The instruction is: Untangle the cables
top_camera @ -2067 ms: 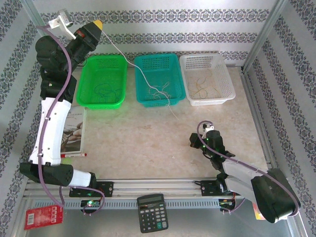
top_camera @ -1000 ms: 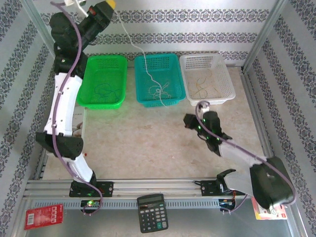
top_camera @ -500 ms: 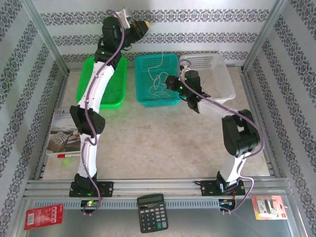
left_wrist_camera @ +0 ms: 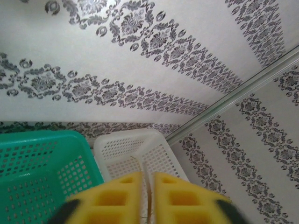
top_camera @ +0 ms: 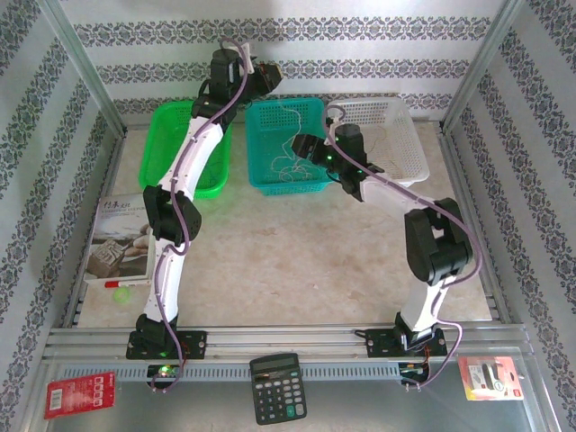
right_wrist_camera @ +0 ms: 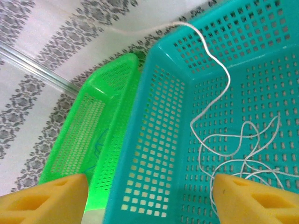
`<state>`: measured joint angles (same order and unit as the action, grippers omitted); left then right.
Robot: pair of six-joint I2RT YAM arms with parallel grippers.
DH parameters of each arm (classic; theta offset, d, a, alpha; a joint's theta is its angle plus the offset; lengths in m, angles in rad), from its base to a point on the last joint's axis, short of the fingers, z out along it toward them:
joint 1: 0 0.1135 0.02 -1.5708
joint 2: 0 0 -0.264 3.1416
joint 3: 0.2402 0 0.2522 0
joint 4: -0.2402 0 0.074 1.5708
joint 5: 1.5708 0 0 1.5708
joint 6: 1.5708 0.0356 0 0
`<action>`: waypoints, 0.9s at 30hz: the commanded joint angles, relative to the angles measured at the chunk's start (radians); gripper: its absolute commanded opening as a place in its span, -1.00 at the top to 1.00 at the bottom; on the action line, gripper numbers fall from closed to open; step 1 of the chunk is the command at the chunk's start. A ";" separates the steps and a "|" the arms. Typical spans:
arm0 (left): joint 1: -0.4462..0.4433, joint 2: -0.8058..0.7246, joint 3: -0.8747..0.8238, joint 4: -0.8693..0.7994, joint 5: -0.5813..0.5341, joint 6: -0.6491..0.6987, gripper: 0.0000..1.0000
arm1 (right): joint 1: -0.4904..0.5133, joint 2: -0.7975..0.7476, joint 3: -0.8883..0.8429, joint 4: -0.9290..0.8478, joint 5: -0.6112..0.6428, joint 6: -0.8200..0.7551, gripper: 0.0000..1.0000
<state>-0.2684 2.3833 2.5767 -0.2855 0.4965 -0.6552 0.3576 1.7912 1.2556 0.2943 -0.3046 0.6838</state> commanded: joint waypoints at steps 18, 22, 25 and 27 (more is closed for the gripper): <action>-0.030 -0.521 -0.478 -0.168 -0.134 0.290 -1.00 | -0.045 -0.680 -0.389 -0.214 0.160 -0.180 -0.95; -0.028 -0.816 -0.923 0.072 -0.213 0.307 -1.00 | -0.055 -0.803 -0.484 -0.273 0.244 -0.216 -0.96; -0.029 -1.027 -1.217 0.218 -0.316 0.332 -1.00 | -0.060 -0.884 -0.561 -0.292 0.360 -0.240 -0.96; -0.027 -1.169 -1.401 0.297 -0.412 0.349 -1.00 | -0.061 -0.929 -0.616 -0.281 0.471 -0.243 -0.96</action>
<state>-0.2890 1.3209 1.3392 -0.1761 0.2375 -0.3653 0.3027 0.9062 0.6979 0.0460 -0.0109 0.4820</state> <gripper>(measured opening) 0.997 0.982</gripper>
